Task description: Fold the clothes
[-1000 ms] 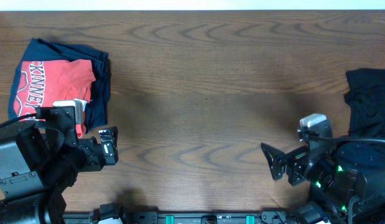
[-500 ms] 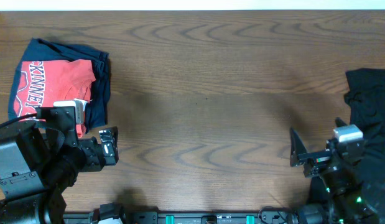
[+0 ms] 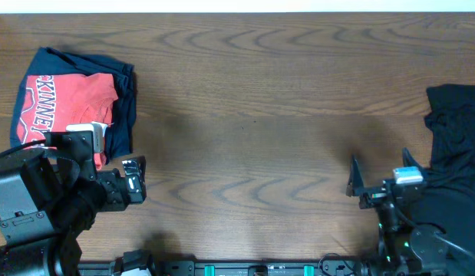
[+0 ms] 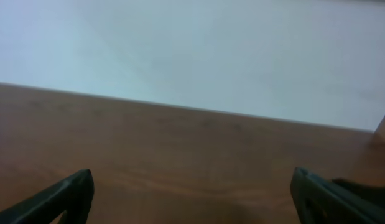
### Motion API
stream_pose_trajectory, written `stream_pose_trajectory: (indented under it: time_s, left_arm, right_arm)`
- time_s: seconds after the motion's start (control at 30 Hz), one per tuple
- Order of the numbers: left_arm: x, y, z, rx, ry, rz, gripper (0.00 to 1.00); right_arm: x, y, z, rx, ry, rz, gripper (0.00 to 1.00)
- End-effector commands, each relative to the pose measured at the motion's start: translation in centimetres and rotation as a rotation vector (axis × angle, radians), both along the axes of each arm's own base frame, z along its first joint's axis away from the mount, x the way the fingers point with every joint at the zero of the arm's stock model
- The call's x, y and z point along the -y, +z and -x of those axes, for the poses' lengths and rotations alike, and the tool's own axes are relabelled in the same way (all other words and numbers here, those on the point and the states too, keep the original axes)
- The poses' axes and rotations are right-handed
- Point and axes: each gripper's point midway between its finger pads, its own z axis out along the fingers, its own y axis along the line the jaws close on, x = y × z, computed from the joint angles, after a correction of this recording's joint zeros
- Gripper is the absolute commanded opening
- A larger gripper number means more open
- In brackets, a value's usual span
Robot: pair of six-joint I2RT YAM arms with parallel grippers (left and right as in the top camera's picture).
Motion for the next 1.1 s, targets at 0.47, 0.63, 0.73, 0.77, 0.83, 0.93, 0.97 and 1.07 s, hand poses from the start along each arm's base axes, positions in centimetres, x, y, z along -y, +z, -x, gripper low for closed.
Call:
stream_pose_trajectory:
  time_s: [0.47, 0.63, 0.73, 0.77, 0.83, 0.93, 0.97, 1.07]
  left_arm:
    - [-0.1, 0.4, 0.0, 0.010, -0.001, -0.014, 0.98]
    - [-0.1, 0.4, 0.0, 0.009, -0.001, -0.014, 0.98]
    - [-0.1, 0.4, 0.0, 0.009, -0.001, -0.014, 0.98]
    - [-0.1, 0.4, 0.0, 0.009, -0.001, -0.014, 0.98]
    - [-0.1, 0.4, 0.0, 0.009, -0.001, -0.014, 0.98]
    - [-0.1, 0.4, 0.0, 0.010, -0.001, -0.014, 0.98]
    - [-0.1, 0.4, 0.0, 0.010, -0.001, -0.014, 0.98]
    - [-0.1, 0.4, 0.0, 0.009, -0.001, -0.014, 0.98]
  right_arm:
    - [0.3, -5.9, -1.9, -0.020, -0.020, 0.018, 0.99]
    - [0.3, -6.7, -1.8, -0.053, -0.020, 0.020, 0.99]
    - [0.3, -6.6, -1.8, -0.052, -0.021, 0.020, 0.99]
    - [0.3, -6.6, -1.8, -0.052, -0.021, 0.021, 0.99]
    - [0.3, -6.7, -1.8, -0.053, -0.021, 0.020, 0.99]
    - [0.3, -6.6, -1.8, -0.052, -0.020, 0.020, 0.99]
    - [0.3, -6.6, -1.8, -0.052, -0.020, 0.020, 0.99]
    - [0.3, -6.6, -1.8, -0.052, -0.021, 0.020, 0.99]
